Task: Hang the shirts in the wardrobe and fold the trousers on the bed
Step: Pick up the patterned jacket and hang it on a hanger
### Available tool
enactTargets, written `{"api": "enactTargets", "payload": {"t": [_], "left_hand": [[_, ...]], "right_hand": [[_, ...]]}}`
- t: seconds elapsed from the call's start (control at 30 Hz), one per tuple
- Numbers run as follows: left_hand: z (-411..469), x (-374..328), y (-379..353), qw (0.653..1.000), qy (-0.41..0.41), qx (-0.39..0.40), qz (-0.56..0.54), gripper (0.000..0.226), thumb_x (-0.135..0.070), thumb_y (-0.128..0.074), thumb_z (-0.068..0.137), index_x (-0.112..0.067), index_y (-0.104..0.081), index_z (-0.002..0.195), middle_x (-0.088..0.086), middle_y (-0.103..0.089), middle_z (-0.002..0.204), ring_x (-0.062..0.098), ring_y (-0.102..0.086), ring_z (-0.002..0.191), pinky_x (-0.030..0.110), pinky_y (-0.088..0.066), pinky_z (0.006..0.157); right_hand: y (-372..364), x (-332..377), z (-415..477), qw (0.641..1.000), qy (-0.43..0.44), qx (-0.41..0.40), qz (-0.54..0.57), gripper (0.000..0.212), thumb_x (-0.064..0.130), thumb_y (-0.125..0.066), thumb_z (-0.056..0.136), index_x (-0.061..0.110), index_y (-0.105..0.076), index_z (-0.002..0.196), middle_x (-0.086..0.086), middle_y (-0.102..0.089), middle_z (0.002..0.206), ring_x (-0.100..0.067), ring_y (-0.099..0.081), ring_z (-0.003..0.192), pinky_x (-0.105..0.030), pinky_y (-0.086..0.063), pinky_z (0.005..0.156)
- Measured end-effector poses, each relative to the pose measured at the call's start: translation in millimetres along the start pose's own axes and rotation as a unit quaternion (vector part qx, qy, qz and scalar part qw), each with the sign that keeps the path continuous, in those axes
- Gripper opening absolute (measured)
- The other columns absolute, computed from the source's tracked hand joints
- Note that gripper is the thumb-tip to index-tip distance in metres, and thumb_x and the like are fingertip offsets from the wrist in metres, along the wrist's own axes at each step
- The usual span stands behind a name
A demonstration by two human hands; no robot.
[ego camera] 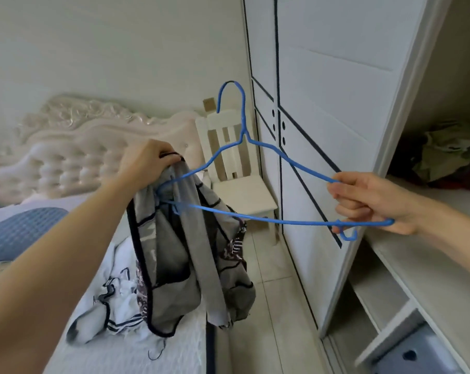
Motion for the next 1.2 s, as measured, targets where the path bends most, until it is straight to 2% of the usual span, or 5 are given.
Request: {"api": "enactTargets", "payload": {"t": [0.23,0.53,0.8,1.0,1.2], "left_hand": [[-62,-37,9,0.984,-0.116,-0.079,0.108,0.021,-0.026,-0.058,0.098,-0.009,-0.071,0.097,0.010,-0.072,0.087,0.033,-0.065,0.078,0.042,-0.050,0.065],[-94,-55,46,0.986,-0.054,-0.135,-0.085,0.010,-0.018,-0.062,0.093,-0.018,-0.072,0.091,-0.001,-0.071,0.083,0.014,-0.062,0.078,0.024,-0.043,0.066],[-127,-59,83,0.962,-0.106,0.003,-0.252,0.016,-0.047,-0.058,0.089,-0.047,-0.073,0.087,-0.016,-0.068,0.100,0.001,-0.063,0.096,0.012,-0.045,0.085],[-145,-35,61,0.985,-0.119,0.033,-0.123,0.038,-0.030,-0.043,0.104,0.000,-0.053,0.083,0.025,-0.051,0.072,0.029,-0.046,0.065,0.026,-0.032,0.060],[-141,-9,64,0.995,-0.033,-0.059,-0.071,0.038,-0.034,-0.047,0.103,-0.006,-0.051,0.077,0.007,-0.048,0.060,0.019,-0.042,0.058,0.030,-0.032,0.056]], "right_hand": [[-56,-1,-2,0.989,0.006,-0.003,-0.147,0.025,0.024,-0.051,0.101,0.019,-0.053,0.076,0.001,-0.026,0.053,-0.015,-0.024,0.043,-0.053,-0.059,0.073],[-127,-24,3,0.982,0.095,-0.018,-0.161,0.023,0.027,-0.058,0.097,0.008,-0.050,0.085,0.001,-0.029,0.045,-0.020,-0.027,0.040,-0.042,-0.060,0.068],[-154,-35,-16,0.983,0.159,-0.047,-0.080,0.028,0.033,-0.053,0.096,0.016,-0.050,0.074,0.000,-0.026,0.044,-0.017,-0.024,0.039,-0.044,-0.060,0.073],[-173,-41,-12,0.982,0.166,-0.031,-0.081,0.040,0.031,-0.051,0.100,0.003,-0.045,0.073,-0.007,-0.028,0.047,-0.018,-0.028,0.040,-0.042,-0.060,0.072],[-127,-40,7,0.880,0.182,-0.320,-0.300,0.017,0.025,-0.062,0.092,0.025,-0.046,0.098,0.003,-0.051,0.098,-0.009,-0.055,0.091,-0.004,-0.041,0.072]]}}
Point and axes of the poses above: each hand's wrist, its own z-axis towards the middle knuckle, its own y-axis out of the back of the hand, x = y × z, the point moved 5 cm from there along z, towards the middle knuckle
